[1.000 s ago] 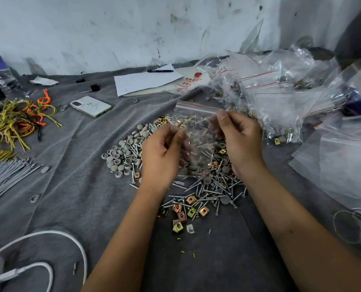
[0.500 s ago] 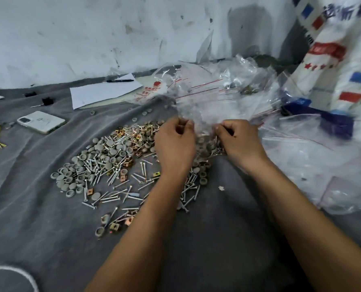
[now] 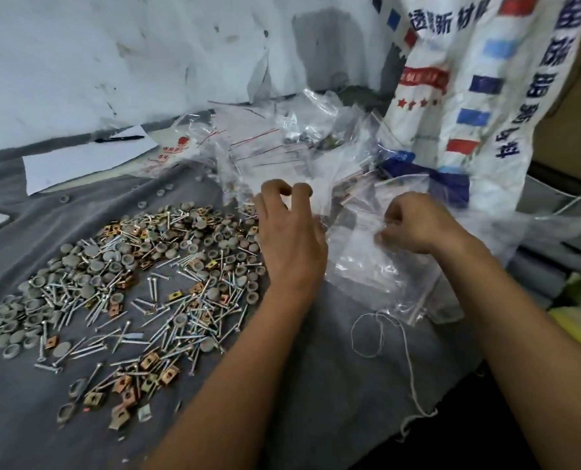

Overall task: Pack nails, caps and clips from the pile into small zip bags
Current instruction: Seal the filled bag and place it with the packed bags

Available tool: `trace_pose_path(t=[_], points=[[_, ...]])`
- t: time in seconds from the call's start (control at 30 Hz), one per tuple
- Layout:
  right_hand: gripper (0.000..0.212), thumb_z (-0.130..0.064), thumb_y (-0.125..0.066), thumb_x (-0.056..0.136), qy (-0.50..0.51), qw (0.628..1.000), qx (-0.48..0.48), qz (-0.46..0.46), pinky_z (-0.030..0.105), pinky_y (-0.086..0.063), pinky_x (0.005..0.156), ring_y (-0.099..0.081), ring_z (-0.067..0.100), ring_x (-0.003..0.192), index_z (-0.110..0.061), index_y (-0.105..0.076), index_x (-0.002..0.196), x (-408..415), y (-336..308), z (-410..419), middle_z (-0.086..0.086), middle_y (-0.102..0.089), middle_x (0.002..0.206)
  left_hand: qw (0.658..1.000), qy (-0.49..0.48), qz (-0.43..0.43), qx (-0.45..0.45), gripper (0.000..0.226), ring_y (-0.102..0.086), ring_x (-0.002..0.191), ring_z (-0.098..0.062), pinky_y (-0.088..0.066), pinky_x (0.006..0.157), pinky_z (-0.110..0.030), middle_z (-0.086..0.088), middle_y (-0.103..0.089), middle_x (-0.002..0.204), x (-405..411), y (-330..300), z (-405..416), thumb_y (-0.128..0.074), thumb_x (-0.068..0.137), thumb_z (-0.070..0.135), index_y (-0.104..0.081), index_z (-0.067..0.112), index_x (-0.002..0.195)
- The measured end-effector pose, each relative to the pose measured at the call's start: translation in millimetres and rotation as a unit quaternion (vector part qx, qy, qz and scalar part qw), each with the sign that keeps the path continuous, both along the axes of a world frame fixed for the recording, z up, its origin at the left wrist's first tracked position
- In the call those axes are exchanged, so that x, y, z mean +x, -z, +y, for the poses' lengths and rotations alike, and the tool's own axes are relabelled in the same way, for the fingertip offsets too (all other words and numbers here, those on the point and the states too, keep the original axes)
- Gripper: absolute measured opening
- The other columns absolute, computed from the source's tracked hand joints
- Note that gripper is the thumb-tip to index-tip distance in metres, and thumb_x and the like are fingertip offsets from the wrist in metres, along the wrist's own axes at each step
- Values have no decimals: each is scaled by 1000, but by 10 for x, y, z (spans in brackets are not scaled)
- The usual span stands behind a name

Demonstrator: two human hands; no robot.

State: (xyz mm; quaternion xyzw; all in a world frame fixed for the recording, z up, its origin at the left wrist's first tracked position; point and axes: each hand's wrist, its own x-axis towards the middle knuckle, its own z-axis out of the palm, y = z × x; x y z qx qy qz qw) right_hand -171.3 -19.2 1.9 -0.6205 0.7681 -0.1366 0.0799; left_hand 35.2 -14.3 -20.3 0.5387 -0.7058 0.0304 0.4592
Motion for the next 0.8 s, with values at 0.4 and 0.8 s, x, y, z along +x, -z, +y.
trace_pose_path(t=[0.4,0.8], points=[[27,-30,-82,85,-6,984,-172,-43,40,-51,77,-62,29,91,-15,-63,96,-51,-184,89,5,-66,92,949,56,288,118,39,-59,104,-14,-56,95,-42,-7,-40,135,-9,-342,-283,-69,95,18,-49,14,128],[10,-21,-73,90,8,883,-458,-96,29,-53,74,-64,13,78,-14,-67,94,333,-452,189,-3,-71,88,926,115,336,127,9,-68,88,-6,-62,78,-41,3,-65,107,322,-230,-88,-68,96,16,-64,16,104]])
